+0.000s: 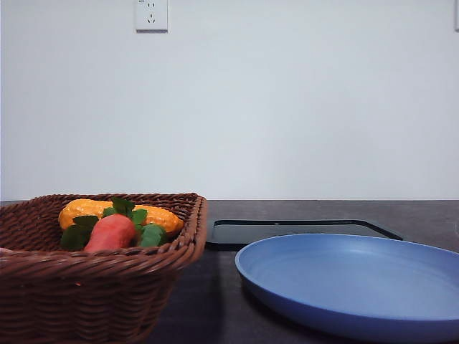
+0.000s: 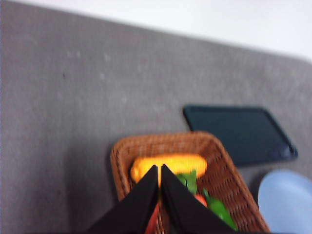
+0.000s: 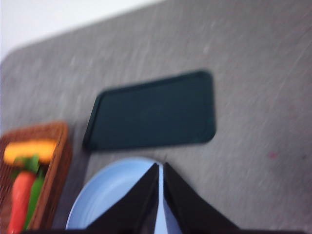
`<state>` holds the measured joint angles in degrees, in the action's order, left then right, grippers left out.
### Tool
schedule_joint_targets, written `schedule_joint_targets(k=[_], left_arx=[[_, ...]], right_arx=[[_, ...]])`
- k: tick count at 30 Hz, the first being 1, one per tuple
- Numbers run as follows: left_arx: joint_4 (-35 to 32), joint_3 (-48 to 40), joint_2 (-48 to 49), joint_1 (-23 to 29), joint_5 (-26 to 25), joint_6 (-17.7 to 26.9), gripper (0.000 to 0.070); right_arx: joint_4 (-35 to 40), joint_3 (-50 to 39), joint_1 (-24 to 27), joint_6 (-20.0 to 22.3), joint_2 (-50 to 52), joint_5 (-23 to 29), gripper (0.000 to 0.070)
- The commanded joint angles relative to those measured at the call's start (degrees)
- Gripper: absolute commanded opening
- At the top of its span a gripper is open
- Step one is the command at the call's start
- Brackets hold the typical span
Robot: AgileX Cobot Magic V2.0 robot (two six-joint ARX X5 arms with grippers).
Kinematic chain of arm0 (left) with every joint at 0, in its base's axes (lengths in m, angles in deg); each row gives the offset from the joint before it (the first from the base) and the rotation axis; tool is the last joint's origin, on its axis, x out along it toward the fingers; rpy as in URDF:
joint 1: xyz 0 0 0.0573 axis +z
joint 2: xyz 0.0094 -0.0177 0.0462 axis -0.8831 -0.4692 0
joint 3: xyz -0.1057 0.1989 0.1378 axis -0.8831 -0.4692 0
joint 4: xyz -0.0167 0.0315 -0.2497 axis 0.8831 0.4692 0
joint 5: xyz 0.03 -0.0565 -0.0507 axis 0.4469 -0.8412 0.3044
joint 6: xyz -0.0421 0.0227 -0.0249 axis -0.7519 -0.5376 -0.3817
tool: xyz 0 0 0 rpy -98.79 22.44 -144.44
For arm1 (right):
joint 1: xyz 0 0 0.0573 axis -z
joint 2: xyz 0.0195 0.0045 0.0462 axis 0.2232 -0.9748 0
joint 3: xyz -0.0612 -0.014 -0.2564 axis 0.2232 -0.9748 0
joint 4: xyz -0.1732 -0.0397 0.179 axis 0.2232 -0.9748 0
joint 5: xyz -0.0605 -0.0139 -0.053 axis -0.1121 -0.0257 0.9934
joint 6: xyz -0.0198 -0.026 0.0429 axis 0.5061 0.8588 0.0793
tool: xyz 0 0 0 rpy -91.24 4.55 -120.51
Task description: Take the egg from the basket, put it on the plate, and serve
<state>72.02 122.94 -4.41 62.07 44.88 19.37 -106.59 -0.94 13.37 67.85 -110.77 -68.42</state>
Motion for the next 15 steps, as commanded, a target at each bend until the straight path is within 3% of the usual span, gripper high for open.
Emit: schedule_joint_targets(k=[1, 10, 12, 15], left_arx=[[3.0, 3.1, -2.8, -0.8, -1.6, 5.6, 0.0], [12.3, 8.5, -13.0, -8.1, -10.3, 8.2, 0.0003], [13.0, 8.5, -14.5, -9.4, -12.3, 9.5, 0.0026], [13.0, 8.5, -16.2, -10.8, -12.8, 9.6, 0.0138]], right_arx=[[-3.5, 2.8, 0.1, 4.5, -3.3, -1.7, 0.0], [-15.0, 5.4, 0.0, 10.5, -16.2, -2.7, 0.0011], [-14.9, 4.7, -0.3, 10.8, -17.9, -2.7, 0.0072], [-14.3, 3.3, -1.1, 10.2, -19.6, -2.6, 0.0193]])
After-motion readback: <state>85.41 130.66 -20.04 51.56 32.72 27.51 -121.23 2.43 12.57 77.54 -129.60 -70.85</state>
